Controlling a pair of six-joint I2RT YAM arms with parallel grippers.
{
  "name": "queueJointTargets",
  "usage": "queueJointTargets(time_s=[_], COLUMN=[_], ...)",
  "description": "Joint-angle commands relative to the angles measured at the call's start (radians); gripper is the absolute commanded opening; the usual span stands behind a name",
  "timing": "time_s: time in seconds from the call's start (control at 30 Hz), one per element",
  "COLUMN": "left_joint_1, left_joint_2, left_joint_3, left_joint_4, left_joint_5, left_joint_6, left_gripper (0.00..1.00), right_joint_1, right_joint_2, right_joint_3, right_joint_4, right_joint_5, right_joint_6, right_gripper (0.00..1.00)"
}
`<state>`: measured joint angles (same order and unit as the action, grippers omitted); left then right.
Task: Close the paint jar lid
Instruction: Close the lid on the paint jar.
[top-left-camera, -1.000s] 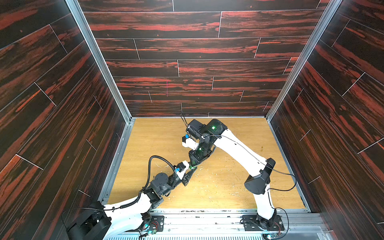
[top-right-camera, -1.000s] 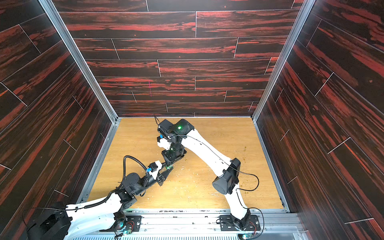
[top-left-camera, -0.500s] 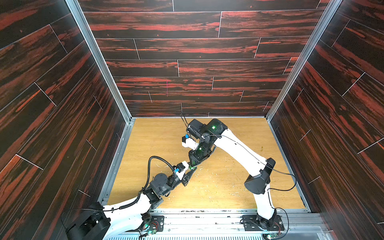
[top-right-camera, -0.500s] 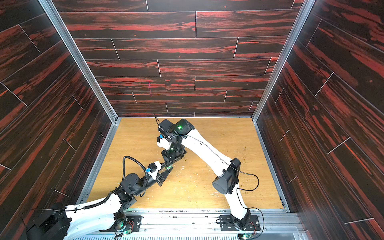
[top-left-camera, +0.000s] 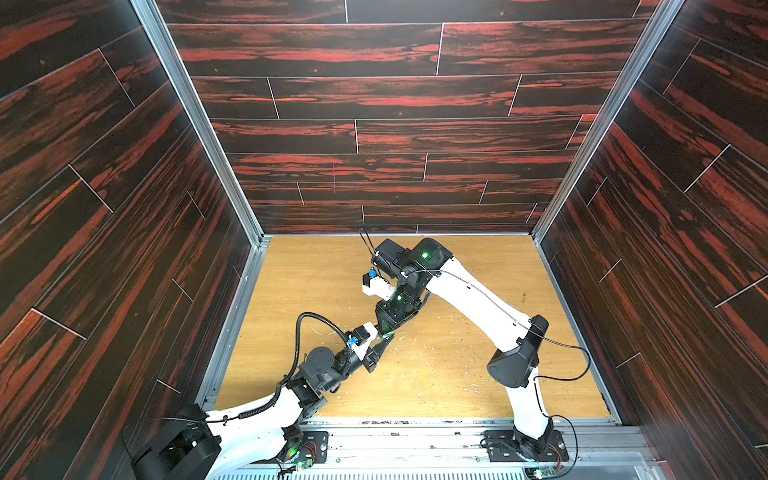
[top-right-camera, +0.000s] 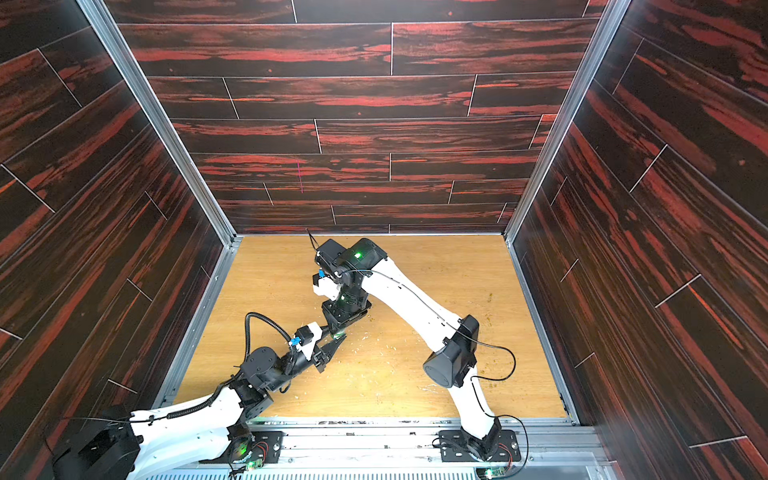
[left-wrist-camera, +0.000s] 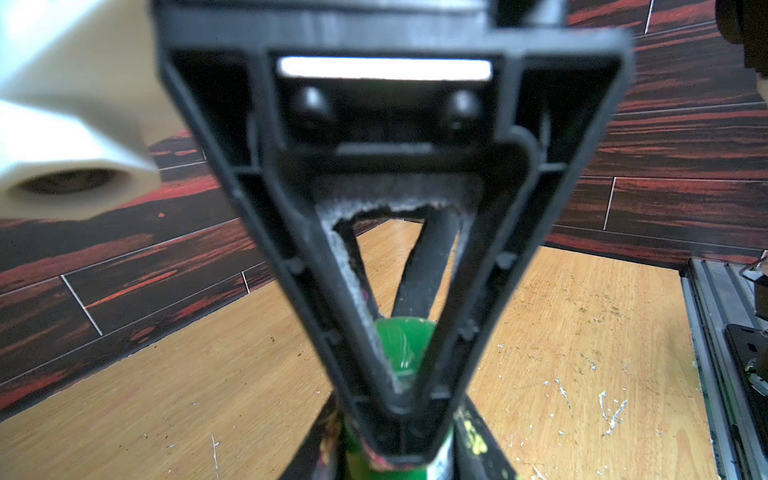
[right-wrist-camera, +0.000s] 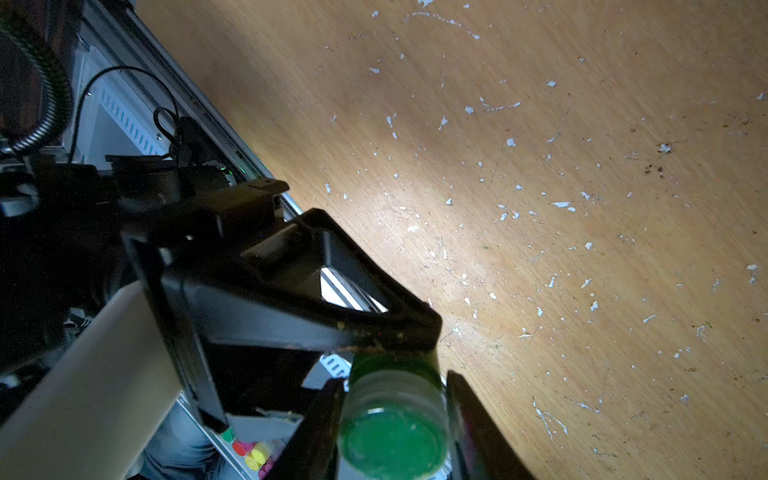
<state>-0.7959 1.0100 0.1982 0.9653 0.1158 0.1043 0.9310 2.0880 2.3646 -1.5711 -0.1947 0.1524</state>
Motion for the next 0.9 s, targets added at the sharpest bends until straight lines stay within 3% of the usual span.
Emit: queueJointTargets(time_s=[0.0,0.4,0.87], left_joint_1=[0.0,0.0,-0.001], left_joint_2=[-0.023,-0.024,-0.03], left_joint_3=[0.008,0.009,0.01], left_joint_4=[0.032,0.021,0.015], left_joint_5=[0.006,0.0,-0.007], left_joint_6=[0.001,0.002,0.003], left_gripper=[0.16,0.16,0.15], right_joint_1=[-0.003,-0.003,-0.019], right_joint_2=[0.006,-0.018,-0.102], right_joint_3=[0.013,0.033,0.001], right_joint_4=[-0.017,0.012,0.064], right_joint_5=[0.01,0.02,-0.01], right_joint_6=[-0.003,0.017,0.039], right_gripper=[0.46,0.62,0.68])
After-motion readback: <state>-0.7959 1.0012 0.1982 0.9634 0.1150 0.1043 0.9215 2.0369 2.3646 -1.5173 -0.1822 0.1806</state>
